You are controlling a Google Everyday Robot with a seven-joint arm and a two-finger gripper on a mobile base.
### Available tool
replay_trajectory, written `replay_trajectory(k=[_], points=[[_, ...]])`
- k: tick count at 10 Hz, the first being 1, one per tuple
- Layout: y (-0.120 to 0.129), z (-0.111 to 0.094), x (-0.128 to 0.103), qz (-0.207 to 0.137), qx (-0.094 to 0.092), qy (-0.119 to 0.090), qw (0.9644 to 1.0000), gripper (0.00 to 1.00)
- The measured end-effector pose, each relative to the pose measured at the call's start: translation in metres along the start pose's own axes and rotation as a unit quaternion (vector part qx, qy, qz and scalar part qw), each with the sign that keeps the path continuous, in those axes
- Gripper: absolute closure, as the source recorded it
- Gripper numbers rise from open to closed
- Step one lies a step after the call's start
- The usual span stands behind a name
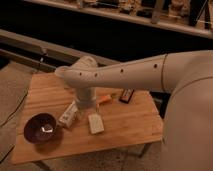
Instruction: Wipe the white sponge on the table
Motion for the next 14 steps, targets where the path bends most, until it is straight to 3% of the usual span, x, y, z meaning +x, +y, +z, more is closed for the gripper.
replay_trajectory(k=[4, 6, 10, 14], points=[[0.007, 0.024, -0.008, -0.055, -0.016, -0.028, 0.998, 0.35], [-0.001, 0.04, -0.014, -0.064, -0.005, -0.031, 0.9975, 0.35], [-0.035, 0.07, -0.022, -0.047, 0.029, -0.016, 0.9983, 0.35], [-0.037, 0.087, -0.02, -0.024, 0.021, 0.003, 0.9995, 0.35]])
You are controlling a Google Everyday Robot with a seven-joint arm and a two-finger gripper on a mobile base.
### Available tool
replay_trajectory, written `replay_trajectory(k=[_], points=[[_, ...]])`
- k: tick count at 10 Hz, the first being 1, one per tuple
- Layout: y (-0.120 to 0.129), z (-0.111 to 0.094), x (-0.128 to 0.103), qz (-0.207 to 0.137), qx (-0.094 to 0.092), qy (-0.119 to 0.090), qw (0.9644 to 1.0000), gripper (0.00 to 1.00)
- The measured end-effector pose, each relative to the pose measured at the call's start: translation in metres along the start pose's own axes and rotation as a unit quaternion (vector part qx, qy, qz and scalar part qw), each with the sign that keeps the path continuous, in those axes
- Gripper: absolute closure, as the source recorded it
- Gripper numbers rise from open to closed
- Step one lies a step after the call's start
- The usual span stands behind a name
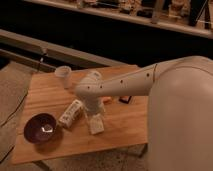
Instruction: Wipe the white sponge on the table
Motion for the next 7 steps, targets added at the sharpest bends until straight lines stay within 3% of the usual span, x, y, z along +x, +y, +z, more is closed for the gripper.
replay_trajectory(k=[3, 7], points=[[0.009, 0.011, 0.001, 0.01, -0.02, 0.012, 0.9997, 0.35], [0.01, 0.02, 0.003, 0.011, -0.028, 0.022, 0.9993, 0.35]])
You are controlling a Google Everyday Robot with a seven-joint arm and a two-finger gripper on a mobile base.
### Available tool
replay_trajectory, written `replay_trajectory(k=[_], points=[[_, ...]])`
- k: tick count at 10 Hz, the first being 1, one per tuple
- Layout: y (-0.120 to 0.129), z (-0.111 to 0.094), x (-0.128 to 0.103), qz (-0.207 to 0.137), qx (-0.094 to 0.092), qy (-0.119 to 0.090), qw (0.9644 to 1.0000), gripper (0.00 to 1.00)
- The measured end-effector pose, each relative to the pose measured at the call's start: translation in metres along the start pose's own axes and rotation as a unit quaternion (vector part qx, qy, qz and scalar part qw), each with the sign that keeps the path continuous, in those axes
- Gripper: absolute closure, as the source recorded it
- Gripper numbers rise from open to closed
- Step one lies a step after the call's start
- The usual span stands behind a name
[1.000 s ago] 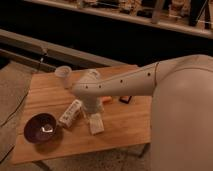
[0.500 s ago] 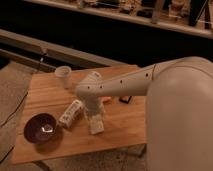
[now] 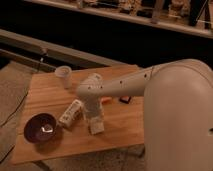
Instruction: Wipe the white sponge on the table
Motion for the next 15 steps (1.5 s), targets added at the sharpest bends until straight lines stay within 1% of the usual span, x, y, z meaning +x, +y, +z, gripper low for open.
replay_trajectory(k=[2, 3, 4, 5, 6, 7, 8, 11, 12, 14, 15], points=[[-0.003, 0.003, -0.001, 0.002, 0.001, 0.002, 1.0, 0.37], [-0.006, 0.005, -0.002, 0.003, 0.003, 0.002, 1.0, 0.49], [-0.007, 0.005, -0.002, 0.004, 0.004, 0.002, 1.0, 0.57], [-0.008, 0.005, -0.002, 0.005, 0.004, 0.002, 1.0, 0.58], [-0.015, 0.004, -0.003, 0.012, 0.009, 0.0, 0.9999, 0.8], [-0.02, 0.004, -0.003, 0.017, 0.012, 0.001, 0.9998, 0.93], [-0.025, 0.004, -0.002, 0.022, 0.016, 0.003, 0.9996, 0.99], [-0.045, 0.006, -0.003, 0.04, 0.027, 0.009, 0.9988, 1.0], [-0.054, 0.009, -0.007, 0.047, 0.034, 0.015, 0.9982, 1.0], [-0.066, 0.014, -0.018, 0.054, 0.041, 0.014, 0.9976, 1.0], [-0.071, 0.014, -0.028, 0.054, 0.046, 0.012, 0.9974, 1.0]])
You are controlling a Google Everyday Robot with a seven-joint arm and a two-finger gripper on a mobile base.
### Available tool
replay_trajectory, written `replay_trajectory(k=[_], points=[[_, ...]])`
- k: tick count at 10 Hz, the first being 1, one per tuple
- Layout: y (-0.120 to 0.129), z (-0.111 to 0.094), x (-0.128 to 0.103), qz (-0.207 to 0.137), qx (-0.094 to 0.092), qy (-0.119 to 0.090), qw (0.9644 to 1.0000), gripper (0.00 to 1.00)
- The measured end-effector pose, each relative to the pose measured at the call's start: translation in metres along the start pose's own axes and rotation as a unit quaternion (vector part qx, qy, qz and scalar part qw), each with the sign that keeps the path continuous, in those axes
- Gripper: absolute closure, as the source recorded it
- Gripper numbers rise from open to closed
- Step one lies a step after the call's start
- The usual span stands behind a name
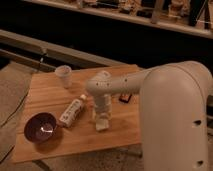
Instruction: Wipe the white sponge on the table
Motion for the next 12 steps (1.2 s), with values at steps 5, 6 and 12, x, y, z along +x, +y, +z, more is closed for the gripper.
replay_trajectory(k=[5, 6, 12], points=[[0.02, -0.003, -0.031, -0.028, 0.013, -0.004, 0.9995, 1.0], [0.027, -0.005, -0.037, -0.036, 0.015, -0.004, 0.9992, 1.0], [0.085, -0.021, -0.013, -0.072, 0.001, 0.006, 0.9974, 1.0]])
